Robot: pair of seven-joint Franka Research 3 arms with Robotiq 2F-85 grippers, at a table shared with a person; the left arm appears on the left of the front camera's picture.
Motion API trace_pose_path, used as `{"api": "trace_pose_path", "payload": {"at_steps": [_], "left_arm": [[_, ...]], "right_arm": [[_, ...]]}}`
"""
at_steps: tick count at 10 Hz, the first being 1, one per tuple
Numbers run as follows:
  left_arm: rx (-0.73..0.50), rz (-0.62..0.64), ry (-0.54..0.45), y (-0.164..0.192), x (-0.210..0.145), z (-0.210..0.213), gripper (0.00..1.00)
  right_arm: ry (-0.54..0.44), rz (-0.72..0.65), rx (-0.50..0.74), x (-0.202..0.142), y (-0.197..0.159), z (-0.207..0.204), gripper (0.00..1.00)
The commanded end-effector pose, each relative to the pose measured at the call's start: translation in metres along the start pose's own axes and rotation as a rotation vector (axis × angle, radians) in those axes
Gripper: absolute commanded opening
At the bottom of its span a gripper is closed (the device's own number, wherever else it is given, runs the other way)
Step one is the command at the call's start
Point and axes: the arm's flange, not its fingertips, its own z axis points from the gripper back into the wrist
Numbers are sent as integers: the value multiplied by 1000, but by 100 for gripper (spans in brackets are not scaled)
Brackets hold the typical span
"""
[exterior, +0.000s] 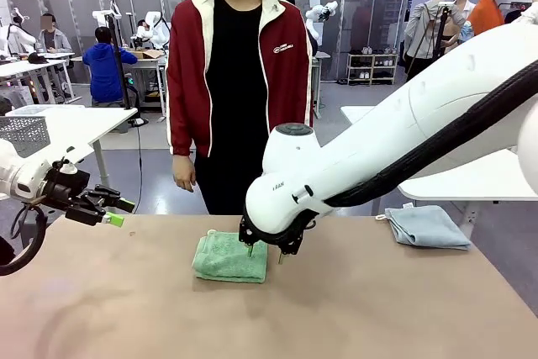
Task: Fold the towels and place them in the basket.
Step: Stack the folded Towel with hook on the right side of the table.
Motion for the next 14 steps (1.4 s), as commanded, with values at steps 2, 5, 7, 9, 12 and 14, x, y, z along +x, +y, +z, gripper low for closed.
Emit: {"api": "trace_pose_path", "payload": {"at_steps": [2, 5, 7, 9, 12, 14], "left_arm": [[-16, -8, -1, 2, 1, 1, 81], [-16, -8, -1, 2, 1, 1, 81], [-16, -8, -1, 2, 1, 1, 81], [-16, -8, -1, 2, 1, 1, 81], [-16, -8, -1, 2, 1, 1, 81], [-16, -8, -1, 2, 1, 1, 81]], "right_arm": [[-26, 3, 18, 3, 8, -9, 79], [-55, 107, 24, 9, 12, -17, 79], [-83, 165, 32, 10, 14, -18, 79], [-88, 176, 34, 14, 13, -19, 79], [-83, 182, 35, 19, 10, -23, 79], [-77, 190, 46, 22, 7, -25, 79]]}}
